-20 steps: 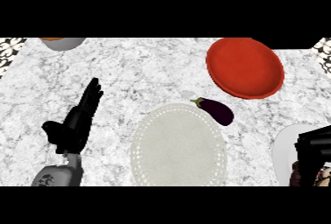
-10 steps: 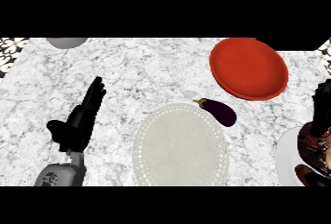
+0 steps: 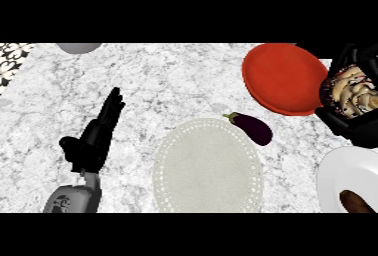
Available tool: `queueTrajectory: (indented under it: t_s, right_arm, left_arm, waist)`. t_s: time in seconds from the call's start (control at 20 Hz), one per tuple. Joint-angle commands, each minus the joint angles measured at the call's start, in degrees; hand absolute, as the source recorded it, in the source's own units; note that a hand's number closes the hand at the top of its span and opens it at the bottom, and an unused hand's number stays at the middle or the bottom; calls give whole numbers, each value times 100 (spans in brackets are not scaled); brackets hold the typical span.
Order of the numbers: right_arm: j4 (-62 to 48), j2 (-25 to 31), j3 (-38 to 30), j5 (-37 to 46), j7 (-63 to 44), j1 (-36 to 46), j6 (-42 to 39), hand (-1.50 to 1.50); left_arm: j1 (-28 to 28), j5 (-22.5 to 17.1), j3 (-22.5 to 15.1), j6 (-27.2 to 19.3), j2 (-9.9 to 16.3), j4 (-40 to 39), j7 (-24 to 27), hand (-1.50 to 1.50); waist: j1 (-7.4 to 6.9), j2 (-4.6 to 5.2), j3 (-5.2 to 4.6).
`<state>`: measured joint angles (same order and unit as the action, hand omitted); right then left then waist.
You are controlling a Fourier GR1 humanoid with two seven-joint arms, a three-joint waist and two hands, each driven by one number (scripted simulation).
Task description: Pick the cupcake from the placemat and place it in the bowl
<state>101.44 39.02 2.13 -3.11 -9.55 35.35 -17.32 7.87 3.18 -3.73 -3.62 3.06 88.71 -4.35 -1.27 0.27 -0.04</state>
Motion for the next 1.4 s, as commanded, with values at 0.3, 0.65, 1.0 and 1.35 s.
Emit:
queueTrajectory:
  t_s: [0.3,0.65,1.0,1.35]
  right_arm:
    - [-2959,-585,479,2199,1825,837,869,150]
    - [-5181,-974,416,2922,3143,1412,1540,150]
    - [-7157,-916,125,2869,3895,1879,1077,150]
    - [-8188,-990,150,2934,4959,2196,274,-150]
  left_arm:
    - [231,-10,56,43,-11,-186,-68,0]
    - [61,104,-3,-49,-96,-123,137,0]
    - [333,32,4,-13,-112,4,-226,0]
    - [110,4,-23,155,-23,22,-30,0]
  waist:
    - [-59,40,5]
    - [-58,38,6]
    - [-155,84,14]
    - [-196,96,17]
